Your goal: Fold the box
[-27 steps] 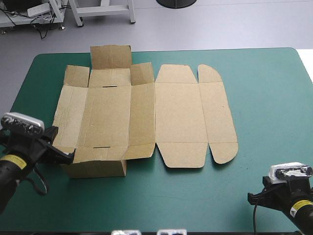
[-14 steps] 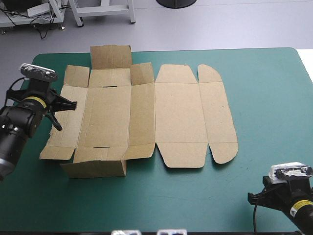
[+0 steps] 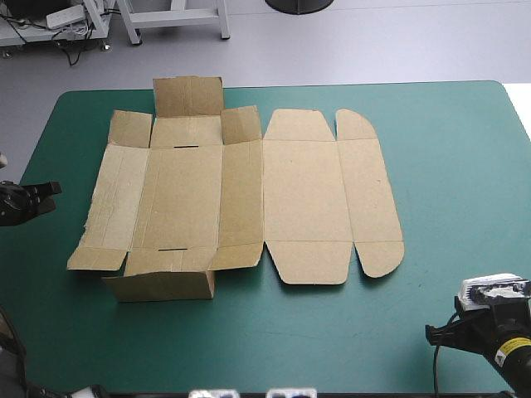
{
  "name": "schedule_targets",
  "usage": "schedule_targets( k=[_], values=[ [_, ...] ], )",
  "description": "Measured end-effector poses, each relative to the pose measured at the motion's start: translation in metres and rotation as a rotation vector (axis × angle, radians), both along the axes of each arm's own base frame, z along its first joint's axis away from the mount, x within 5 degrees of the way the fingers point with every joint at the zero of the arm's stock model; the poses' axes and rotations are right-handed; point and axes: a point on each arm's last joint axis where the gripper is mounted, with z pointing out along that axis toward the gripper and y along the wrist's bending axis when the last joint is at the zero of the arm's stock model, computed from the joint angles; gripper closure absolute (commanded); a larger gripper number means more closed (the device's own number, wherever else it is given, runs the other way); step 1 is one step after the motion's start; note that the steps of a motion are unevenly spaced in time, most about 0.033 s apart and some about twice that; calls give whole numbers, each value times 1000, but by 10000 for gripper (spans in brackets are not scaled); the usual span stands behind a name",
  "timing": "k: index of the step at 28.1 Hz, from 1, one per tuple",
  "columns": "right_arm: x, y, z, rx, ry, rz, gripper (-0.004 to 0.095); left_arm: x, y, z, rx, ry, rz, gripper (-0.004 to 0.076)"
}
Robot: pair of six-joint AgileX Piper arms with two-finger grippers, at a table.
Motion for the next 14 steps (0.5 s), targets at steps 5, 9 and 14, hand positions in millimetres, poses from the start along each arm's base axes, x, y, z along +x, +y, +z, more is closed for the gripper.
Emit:
schedule_targets(
  k=[5, 9, 14],
  values=[
    [0, 0, 0, 0, 0, 0, 921, 2, 11, -25, -212, 28, -99, 733],
    [0, 0, 0, 0, 1, 0, 921, 9, 12, -39, -290, 21, -157, 734],
    [0, 0, 0, -1, 3, 0, 921, 12, 14, -46, -306, 26, -159, 733]
  ],
)
